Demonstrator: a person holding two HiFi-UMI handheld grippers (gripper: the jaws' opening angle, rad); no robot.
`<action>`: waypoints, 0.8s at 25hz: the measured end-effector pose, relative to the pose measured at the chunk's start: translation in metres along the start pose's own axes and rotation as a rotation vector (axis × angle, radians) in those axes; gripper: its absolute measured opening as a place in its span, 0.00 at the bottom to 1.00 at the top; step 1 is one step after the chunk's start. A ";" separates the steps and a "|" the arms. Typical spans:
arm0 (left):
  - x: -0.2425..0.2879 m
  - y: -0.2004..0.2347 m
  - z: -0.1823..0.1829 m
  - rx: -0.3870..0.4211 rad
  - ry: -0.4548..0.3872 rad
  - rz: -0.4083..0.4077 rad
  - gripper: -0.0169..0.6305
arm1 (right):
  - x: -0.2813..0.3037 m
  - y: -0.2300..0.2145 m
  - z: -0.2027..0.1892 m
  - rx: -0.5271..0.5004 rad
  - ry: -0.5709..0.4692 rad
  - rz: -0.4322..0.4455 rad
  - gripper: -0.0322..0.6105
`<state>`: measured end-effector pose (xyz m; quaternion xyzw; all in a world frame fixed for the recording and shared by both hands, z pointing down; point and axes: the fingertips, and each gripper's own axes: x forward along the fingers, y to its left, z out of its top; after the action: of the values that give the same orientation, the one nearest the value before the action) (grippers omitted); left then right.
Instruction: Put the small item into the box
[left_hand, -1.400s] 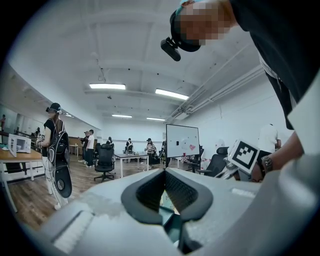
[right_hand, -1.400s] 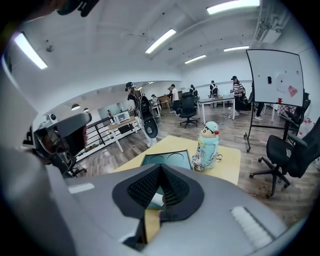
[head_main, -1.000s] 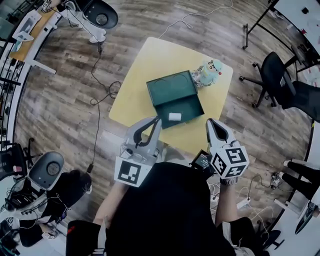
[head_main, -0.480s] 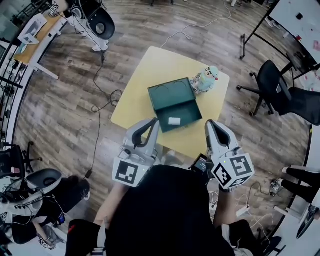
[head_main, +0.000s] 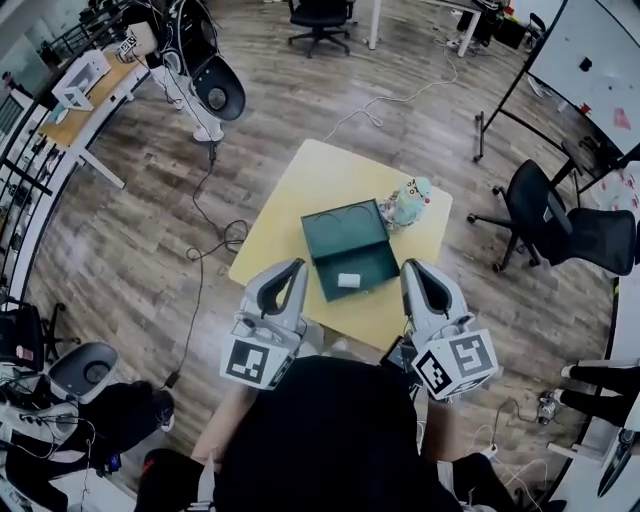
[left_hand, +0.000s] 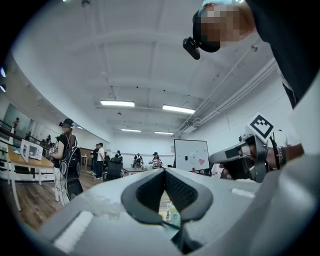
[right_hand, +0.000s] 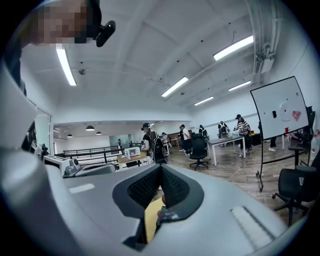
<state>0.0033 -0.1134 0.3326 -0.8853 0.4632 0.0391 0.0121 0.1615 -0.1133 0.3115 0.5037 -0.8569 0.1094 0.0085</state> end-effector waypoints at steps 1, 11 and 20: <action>0.000 0.003 0.004 0.004 -0.006 0.003 0.03 | 0.001 0.002 0.005 -0.004 -0.014 0.002 0.05; 0.001 0.016 0.025 0.022 -0.057 0.025 0.03 | 0.006 0.012 0.024 -0.040 -0.078 0.023 0.05; 0.006 0.015 0.032 0.027 -0.073 0.023 0.03 | 0.007 0.013 0.032 -0.060 -0.096 0.033 0.05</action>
<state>-0.0076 -0.1253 0.3000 -0.8776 0.4731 0.0655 0.0404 0.1498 -0.1200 0.2787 0.4935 -0.8675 0.0597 -0.0193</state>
